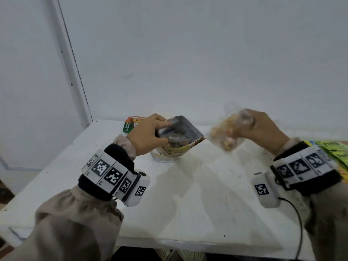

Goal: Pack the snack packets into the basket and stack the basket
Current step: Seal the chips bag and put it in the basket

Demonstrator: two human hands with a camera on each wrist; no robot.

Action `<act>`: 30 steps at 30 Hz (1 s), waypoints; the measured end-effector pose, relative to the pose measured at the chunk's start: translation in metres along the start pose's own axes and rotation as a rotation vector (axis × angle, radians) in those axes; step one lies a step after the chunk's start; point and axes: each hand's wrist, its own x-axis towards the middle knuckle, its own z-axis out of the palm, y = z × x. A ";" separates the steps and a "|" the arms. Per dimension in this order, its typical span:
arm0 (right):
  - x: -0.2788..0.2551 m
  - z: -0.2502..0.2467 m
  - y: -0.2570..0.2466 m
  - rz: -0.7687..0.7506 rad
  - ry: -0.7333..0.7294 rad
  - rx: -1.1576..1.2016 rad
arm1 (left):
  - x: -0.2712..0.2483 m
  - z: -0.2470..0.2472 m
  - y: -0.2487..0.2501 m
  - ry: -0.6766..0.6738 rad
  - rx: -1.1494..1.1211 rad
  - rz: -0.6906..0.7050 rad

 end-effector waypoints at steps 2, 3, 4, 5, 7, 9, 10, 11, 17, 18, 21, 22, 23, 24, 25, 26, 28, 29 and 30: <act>0.013 0.011 -0.031 -0.182 0.121 0.115 | 0.003 -0.003 0.000 -0.003 -0.005 0.005; 0.019 0.021 -0.042 -0.253 0.165 0.129 | 0.004 -0.004 -0.001 -0.007 -0.001 0.002; 0.025 0.034 -0.048 -0.312 0.194 0.113 | 0.005 -0.005 0.000 -0.011 -0.001 -0.005; 0.030 0.048 -0.052 -0.360 0.210 0.077 | 0.006 -0.007 0.000 -0.008 -0.014 -0.009; 0.037 0.076 -0.051 -0.418 0.193 -0.029 | 0.008 -0.010 -0.002 0.012 -0.076 -0.029; 0.043 0.096 -0.040 -0.454 0.121 -0.159 | 0.010 -0.017 -0.008 0.005 -0.158 -0.074; 0.046 0.101 -0.035 -0.460 0.100 -0.229 | 0.011 -0.020 -0.011 -0.009 -0.192 -0.102; 0.049 0.103 -0.031 -0.458 0.091 -0.287 | 0.011 -0.023 -0.013 -0.026 -0.227 -0.127; 0.077 0.103 -0.034 -0.534 -0.130 -0.662 | 0.023 -0.034 -0.027 -0.079 -0.325 -0.149; 0.081 0.105 -0.037 -0.502 -0.209 -0.704 | 0.025 -0.035 -0.029 -0.061 -0.320 -0.128; 0.086 0.114 -0.039 -0.413 -0.350 -0.859 | 0.033 -0.035 -0.043 0.030 -0.250 -0.087; 0.086 0.117 -0.038 -0.398 -0.351 -0.867 | 0.035 -0.033 -0.049 0.056 -0.219 -0.056; 0.087 0.117 -0.036 -0.376 -0.345 -0.858 | 0.036 -0.033 -0.054 0.075 -0.198 -0.010; 0.088 0.118 -0.036 -0.349 -0.342 -0.841 | 0.035 -0.033 -0.056 0.099 -0.172 0.072; 0.089 0.118 -0.035 -0.332 -0.340 -0.819 | 0.034 -0.033 -0.058 0.115 -0.118 0.179; 0.090 0.119 -0.036 -0.314 -0.336 -0.787 | 0.034 -0.033 -0.060 0.110 -0.031 0.283; 0.089 0.121 -0.035 -0.266 -0.325 -0.692 | 0.037 -0.029 -0.067 0.078 0.130 0.404; 0.088 0.122 -0.034 -0.241 -0.314 -0.658 | 0.038 -0.027 -0.068 0.075 0.188 0.414; 0.087 0.122 -0.032 -0.215 -0.300 -0.636 | 0.041 -0.025 -0.070 0.076 0.234 0.409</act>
